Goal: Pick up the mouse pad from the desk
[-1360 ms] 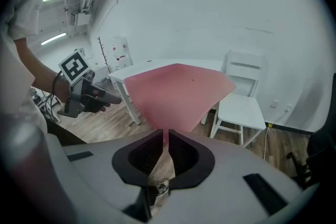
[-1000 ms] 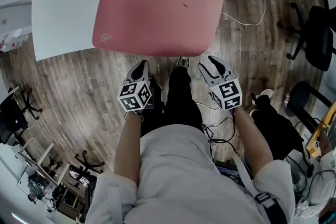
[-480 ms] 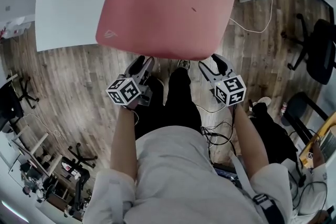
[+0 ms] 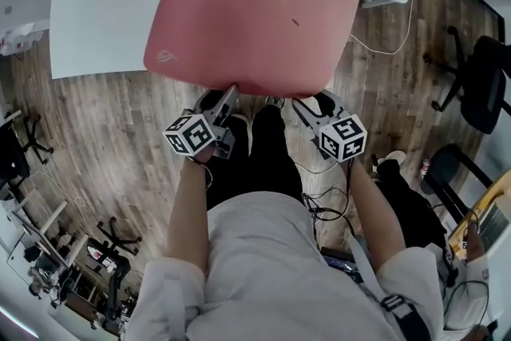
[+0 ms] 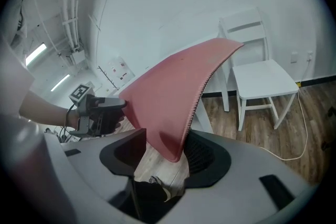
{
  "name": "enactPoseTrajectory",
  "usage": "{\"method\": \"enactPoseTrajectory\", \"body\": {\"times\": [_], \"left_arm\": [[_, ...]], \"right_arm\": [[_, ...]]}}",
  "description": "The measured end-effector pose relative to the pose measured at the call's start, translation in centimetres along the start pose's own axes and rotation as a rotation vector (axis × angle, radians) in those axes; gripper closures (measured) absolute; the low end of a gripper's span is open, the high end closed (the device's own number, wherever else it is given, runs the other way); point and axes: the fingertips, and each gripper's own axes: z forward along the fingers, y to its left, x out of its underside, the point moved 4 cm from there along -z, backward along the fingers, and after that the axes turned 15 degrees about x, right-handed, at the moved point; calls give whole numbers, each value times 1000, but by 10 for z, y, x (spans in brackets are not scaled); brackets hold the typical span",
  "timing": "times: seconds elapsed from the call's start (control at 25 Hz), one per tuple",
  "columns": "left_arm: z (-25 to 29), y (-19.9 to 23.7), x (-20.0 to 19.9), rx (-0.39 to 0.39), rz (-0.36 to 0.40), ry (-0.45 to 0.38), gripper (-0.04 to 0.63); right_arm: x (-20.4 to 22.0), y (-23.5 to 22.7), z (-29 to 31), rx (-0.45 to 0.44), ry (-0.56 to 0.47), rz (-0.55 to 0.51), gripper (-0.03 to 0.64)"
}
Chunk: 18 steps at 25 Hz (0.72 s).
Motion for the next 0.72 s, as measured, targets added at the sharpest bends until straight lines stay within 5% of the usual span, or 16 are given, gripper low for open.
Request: {"method": "enactPoseTrajectory", "body": {"times": [0.16,0.28,0.6,0.72], "left_arm": [[-1,-4,-3,7,9,18,380],[-3,-5,-4,14,1,21,380],[-8,-17,-7,32,17,40,385],[-14,-22,-8,7,69,41,454]], "right_arm": [[0,5,-3,16,20,2,392],[0,3,-8,30,28,12,487],[-9,13,-27,24,24,16,517],[-13,17,-35,13,18,27,520]]}}
